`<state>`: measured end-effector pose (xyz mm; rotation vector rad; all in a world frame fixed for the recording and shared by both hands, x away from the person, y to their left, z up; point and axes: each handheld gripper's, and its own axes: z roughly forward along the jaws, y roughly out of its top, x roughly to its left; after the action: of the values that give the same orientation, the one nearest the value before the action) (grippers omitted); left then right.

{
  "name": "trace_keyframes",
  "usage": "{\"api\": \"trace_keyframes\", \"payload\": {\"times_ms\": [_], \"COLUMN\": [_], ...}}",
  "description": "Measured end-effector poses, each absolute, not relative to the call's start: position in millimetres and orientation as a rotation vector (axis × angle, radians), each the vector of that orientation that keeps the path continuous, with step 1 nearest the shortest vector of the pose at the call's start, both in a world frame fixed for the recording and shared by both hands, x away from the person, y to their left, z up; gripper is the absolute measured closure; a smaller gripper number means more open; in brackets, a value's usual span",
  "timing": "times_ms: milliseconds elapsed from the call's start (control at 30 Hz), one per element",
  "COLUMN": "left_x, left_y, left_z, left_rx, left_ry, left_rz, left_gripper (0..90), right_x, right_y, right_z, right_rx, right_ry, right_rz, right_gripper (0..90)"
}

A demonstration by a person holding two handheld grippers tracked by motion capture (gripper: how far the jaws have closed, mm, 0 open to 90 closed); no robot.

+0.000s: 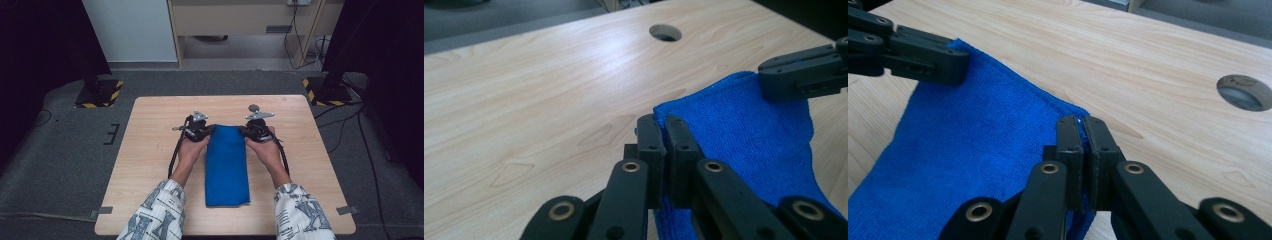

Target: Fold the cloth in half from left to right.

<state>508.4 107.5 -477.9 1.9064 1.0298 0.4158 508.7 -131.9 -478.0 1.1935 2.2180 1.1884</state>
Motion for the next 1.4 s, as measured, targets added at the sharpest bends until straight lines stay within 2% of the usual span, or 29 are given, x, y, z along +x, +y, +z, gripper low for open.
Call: {"api": "trace_keyframes", "payload": {"times_ms": [700,1400], "left_x": [508,505], "left_y": [119,126], "left_z": [-461,-443], "left_rx": [1.852,1.837], "left_ry": [1.043,0.979], "left_rz": [0.453,0.468], "left_gripper": [87.1,87.1], "right_x": [508,506], "right_y": [-130,-128], "right_z": [-465,-450], "right_rx": [1.162,1.118], "right_ry": [2.180,2.151], "right_rz": [1.276,1.291], "right_gripper": [86.9,86.9]}}
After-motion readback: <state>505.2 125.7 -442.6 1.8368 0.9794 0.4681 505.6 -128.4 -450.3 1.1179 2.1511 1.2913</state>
